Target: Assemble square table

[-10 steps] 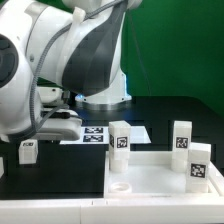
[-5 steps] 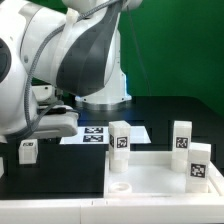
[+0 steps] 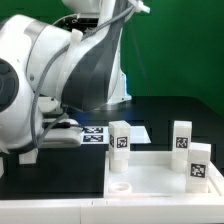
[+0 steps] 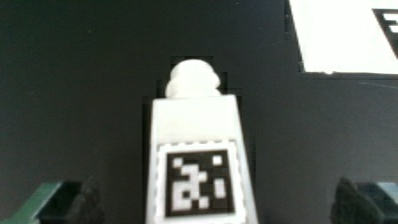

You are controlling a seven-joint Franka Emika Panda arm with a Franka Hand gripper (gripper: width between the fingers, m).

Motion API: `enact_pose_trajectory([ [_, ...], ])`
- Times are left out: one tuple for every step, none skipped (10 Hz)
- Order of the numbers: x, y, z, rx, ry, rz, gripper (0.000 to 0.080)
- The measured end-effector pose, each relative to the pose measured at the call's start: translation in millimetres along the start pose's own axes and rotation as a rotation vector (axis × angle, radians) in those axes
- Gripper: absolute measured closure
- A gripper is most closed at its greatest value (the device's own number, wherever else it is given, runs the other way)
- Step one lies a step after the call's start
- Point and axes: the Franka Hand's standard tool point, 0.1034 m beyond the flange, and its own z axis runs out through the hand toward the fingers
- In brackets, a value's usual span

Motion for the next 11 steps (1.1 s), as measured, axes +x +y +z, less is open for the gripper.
enact_pose_trajectory([
  [0.2, -0.1, 1.2, -0.002, -0.003, 0.001, 0.0151],
  [0.1, 0.5, 1.3, -0.001, -0.003, 0.002, 0.0151],
  [0.0, 0.8, 1.4, -0.001, -0.003, 0.003, 0.0264],
  [0.0, 1.0, 1.5, 0.0, -0.003, 0.003, 0.0398],
  [-0.2, 1.4, 1.6, 0.001, -0.003, 0.003, 0.0398],
  [-0.2, 1.6, 1.6, 0.001, -0.003, 0.004, 0.0518],
  [-1.1, 1.0, -0.9, 0.002, -0.002, 0.002, 0.0518],
  [-10.6, -3.8, -20.1, 0.014, 0.007, -0.012, 0.0518],
  [-22.8, -6.4, -46.1, 0.025, 0.041, -0.016, 0.0518],
  [-31.1, -6.1, -64.7, 0.029, 0.085, -0.02, 0.0518],
  [-32.7, -1.1, -80.7, -0.001, 0.165, -0.037, 0.0518],
])
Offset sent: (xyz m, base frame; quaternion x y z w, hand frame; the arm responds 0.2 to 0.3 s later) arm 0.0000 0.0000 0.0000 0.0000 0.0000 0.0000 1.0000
